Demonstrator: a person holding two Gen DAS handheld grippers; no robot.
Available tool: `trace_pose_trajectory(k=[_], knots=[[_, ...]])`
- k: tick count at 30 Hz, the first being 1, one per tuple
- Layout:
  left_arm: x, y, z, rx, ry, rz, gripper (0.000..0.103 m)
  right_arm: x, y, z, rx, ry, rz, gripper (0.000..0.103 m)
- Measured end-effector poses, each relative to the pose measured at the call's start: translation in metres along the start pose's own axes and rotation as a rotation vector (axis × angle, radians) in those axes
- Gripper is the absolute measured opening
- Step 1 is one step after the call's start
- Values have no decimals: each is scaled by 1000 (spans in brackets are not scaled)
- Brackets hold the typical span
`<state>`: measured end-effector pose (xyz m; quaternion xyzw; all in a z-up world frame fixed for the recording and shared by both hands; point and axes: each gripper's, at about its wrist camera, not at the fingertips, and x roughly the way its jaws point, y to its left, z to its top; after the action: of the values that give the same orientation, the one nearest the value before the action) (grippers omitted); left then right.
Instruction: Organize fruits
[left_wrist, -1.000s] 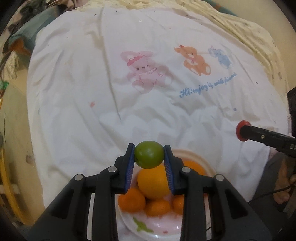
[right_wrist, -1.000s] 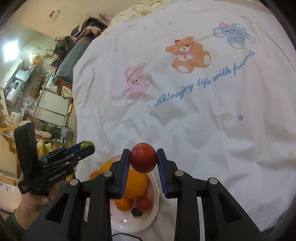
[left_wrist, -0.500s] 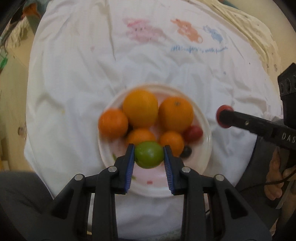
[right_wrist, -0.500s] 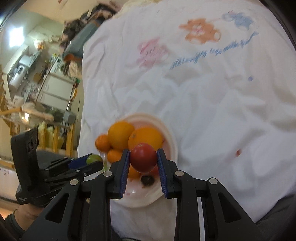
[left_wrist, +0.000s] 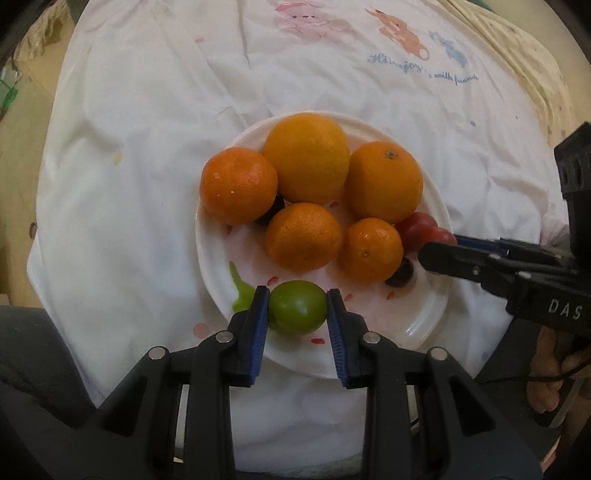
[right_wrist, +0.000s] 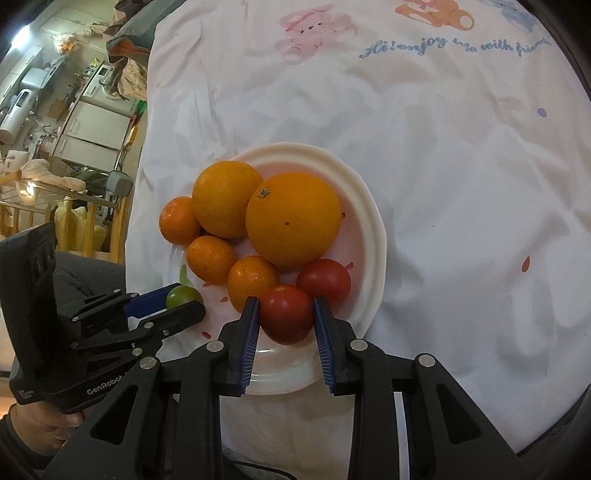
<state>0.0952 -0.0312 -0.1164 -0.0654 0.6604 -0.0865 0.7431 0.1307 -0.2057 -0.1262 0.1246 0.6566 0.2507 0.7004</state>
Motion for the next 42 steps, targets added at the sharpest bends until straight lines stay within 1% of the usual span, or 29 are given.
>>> trace_pose_trajectory(k=[3,7,9,11,12,13,14,15,16,19,20,21,22,23,24,25,27,28,30,31,32,33,34,36,38,40,42], knots=[[3,-3,0,8,-1,-7,27,1,-1,1,6,2,25,34],[6,-6,2,13,4,-15,27,0,2,0,-6,-4,26,34],[9,-6,3,13,10,-22,28,-4,4,1,-11,-20,31,38],[9,-7,3,17,8,-20,28,-8,5,1,-11,-39,39,58],[9,-6,4,20,6,-21,32,-11,5,1,-13,-51,38,60],[8,-6,4,23,3,-24,46,-13,6,1,-17,-61,39,60],[7,-7,4,25,-5,-23,55,-15,7,0,-19,-66,43,60],[5,-9,3,28,-20,-19,69,-17,7,0,-22,-75,48,60],[1,-11,2,36,-38,-11,74,-20,8,-1,-26,-84,49,60],[-6,-14,0,57,-57,1,75,-31,9,-2,-36,-137,29,61],[-10,-15,-2,62,-68,9,75,-36,10,-4,-34,-159,26,63],[-15,-15,-3,66,-88,22,75,-40,9,-5,-34,-173,30,65],[-23,-15,-5,70,-124,44,75,-44,10,-6,-34,-187,33,70],[-32,-16,-8,72,-170,73,75,-50,11,-8,-39,-210,21,75],[-43,-15,-11,71,-218,104,75,-54,13,-10,-44,-229,8,76],[-57,-15,-15,67,-283,132,75,-58,16,-14,-52,-249,-5,79],[-78,-13,-23,55,-373,156,75,-66,25,-26,-66,-290,-55,84],[-87,-11,-28,46,-410,167,75,-70,28,-31,-75,-309,-77,88],[-103,-8,-42,28,-479,174,75,-79,39,-48,-102,-369,-142,93],[-108,-8,-47,22,-496,176,75,-83,43,-54,-109,-391,-163,98],[-112,-7,-53,10,-513,184,76,-87,47,-62,-115,-421,-176,100],[-113,-6,-56,-1,-520,186,82,-91,51,-70,-120,-451,-188,101],[-113,-5,-60,-20,-526,184,85,-93,55,-75,-128,-473,-204,103],[-115,-1,-69,-48,-549,182,85,-93,62,-86,-144,-501,-253,103],[-116,-1,-74,-38,-559,183,90,-92,64,-94,-147,-513,-272,103],[-116,0,-79,-34,-573,188,103,-93,65,-101,-145,-545,-281,103],[-117,2,-81,-45,-586,191,103,-97,69,-106,-163,-586,-313,103]])
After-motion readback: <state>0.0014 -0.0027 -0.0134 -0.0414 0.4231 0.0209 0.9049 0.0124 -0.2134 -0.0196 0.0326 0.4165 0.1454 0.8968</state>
